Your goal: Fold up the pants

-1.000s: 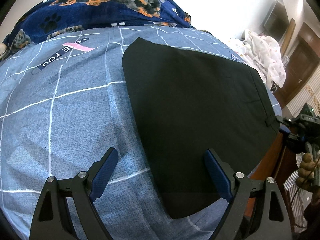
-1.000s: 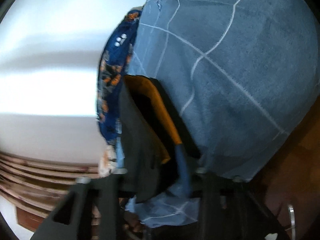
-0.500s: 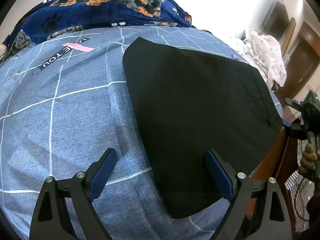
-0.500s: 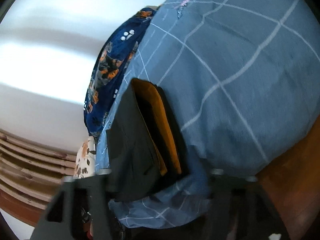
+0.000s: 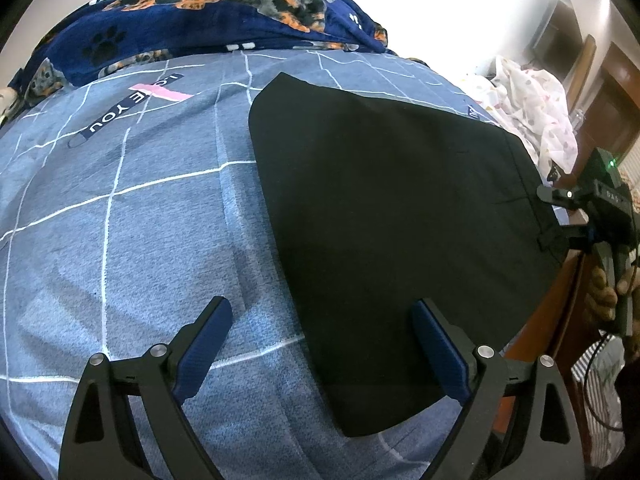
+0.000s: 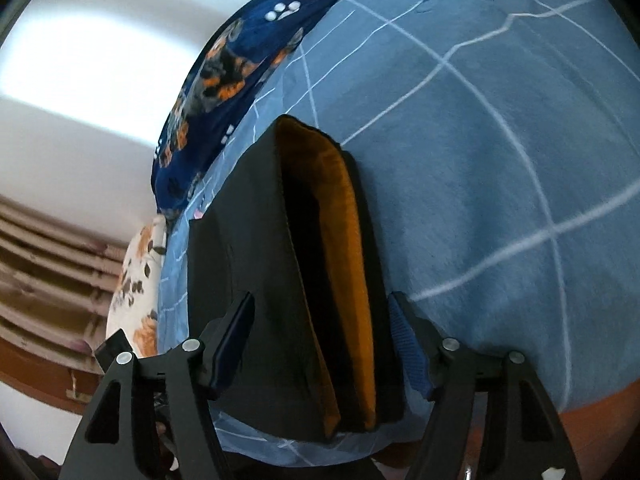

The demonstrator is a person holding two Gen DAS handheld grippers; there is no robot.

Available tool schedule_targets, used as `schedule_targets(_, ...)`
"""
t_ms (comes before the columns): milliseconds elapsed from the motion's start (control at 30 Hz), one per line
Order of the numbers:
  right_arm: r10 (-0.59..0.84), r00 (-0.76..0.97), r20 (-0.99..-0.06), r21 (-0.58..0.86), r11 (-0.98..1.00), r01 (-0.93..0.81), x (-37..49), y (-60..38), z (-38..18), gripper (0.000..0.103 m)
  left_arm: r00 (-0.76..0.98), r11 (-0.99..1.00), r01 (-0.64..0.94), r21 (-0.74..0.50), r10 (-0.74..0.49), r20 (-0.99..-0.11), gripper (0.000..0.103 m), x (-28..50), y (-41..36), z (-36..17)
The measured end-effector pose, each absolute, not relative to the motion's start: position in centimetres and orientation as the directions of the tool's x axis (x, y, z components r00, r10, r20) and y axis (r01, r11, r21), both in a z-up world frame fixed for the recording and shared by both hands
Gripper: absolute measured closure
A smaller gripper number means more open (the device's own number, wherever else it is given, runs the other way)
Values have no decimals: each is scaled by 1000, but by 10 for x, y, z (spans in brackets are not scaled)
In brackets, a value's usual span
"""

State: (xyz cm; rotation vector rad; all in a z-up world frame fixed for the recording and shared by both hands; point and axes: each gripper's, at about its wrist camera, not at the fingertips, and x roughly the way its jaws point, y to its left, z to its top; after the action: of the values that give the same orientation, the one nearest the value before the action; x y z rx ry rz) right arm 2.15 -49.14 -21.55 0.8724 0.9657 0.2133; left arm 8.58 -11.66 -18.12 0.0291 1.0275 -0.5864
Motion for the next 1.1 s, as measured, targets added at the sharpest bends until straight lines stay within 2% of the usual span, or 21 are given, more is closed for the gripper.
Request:
schedule_targets(133, 572, 540, -618, 743, 649, 163, 37, -490, -214, 17, 381, 848, 471, -241, -442, -812, 10, 85, -117, -181)
schedule_targets(167, 585, 533, -612, 749, 644, 153, 41, -489, -214, 10, 381, 849, 470, -241, -441, -812, 10, 85, -117, -181)
schedule_targets(233, 616, 513, -598, 764, 632, 133, 51, -487, -214, 6, 381, 849, 471, -240, -442, -812, 10, 85, -116, -181)
schedule_targets(700, 640, 408, -651, 713, 699, 42, 94, -463, -209, 5, 385, 851, 472, -230, -433, -815, 9, 88, -117, -183)
schedule_targets(833, 654, 393, -646, 713, 701, 4, 95, -458, -208, 8, 385, 852, 472, -225, -429, -817, 8, 90, -117, -183)
schedule_targets(933, 690, 398, -604, 749, 662, -11, 93, -465, -206, 12, 385, 852, 473, -224, -428, -818, 7, 90, -118, -183)
schedule_targets(1033, 686, 351, -637, 728, 686, -19, 92, -469, -213, 13, 385, 852, 474, -220, -426, -819, 6, 90, -118, -183)
schedule_targets(1100, 704, 352, -617, 746, 665, -22, 91, -471, -214, 13, 383, 852, 475, -221, -426, -820, 6, 91, -118, -183)
